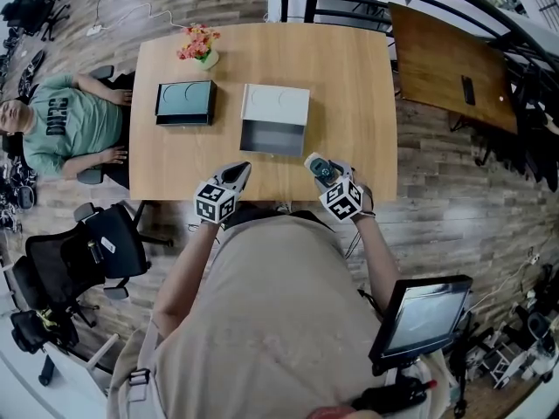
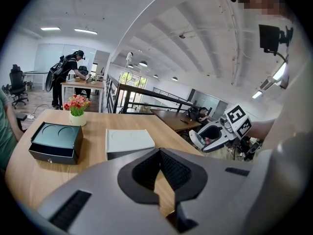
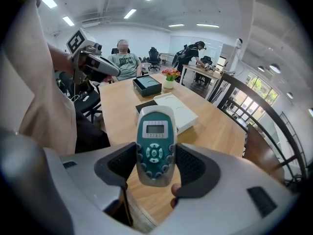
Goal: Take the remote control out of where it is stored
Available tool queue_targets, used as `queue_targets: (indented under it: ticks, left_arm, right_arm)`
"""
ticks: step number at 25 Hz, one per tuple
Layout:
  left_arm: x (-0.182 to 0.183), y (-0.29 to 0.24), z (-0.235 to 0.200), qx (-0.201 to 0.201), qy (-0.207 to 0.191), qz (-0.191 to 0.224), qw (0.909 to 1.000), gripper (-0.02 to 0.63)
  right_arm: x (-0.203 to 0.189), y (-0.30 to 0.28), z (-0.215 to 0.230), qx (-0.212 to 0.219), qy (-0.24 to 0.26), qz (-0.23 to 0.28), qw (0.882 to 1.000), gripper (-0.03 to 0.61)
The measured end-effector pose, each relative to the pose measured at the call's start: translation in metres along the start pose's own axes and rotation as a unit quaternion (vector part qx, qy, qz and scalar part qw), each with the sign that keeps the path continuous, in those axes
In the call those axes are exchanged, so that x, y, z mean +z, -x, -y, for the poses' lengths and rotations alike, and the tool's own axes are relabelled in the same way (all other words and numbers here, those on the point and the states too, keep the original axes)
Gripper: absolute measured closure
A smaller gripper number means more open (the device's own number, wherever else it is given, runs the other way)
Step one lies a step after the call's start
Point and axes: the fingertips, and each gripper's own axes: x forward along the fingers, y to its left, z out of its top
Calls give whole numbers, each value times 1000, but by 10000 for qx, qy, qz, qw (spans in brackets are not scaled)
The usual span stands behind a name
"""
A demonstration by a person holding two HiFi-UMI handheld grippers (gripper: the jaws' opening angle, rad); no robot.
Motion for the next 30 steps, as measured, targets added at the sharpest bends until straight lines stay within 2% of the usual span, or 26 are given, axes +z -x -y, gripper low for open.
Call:
queue_targets:
  ticks: [9,16,24,30]
  left_arm:
    - [-12,-7,16,-346,55,-36,9994,609]
    - [-26,-19,17,-419,-49,-342,9985,609]
    - [-35,-23,13,-351,88,-428,9984,609]
    - [-40,-15,8,-222,399,-314,9985,609]
  right_arm:
    - [-10,-29,-33,473,73,-127,9988,318]
    - [-31,-66,-52,922,20,-363,9951,318]
    - [-68,-116,-62,1070,256,-832,9904,318]
    - [-98,-146,-67,1088,212,-1106,9877,318]
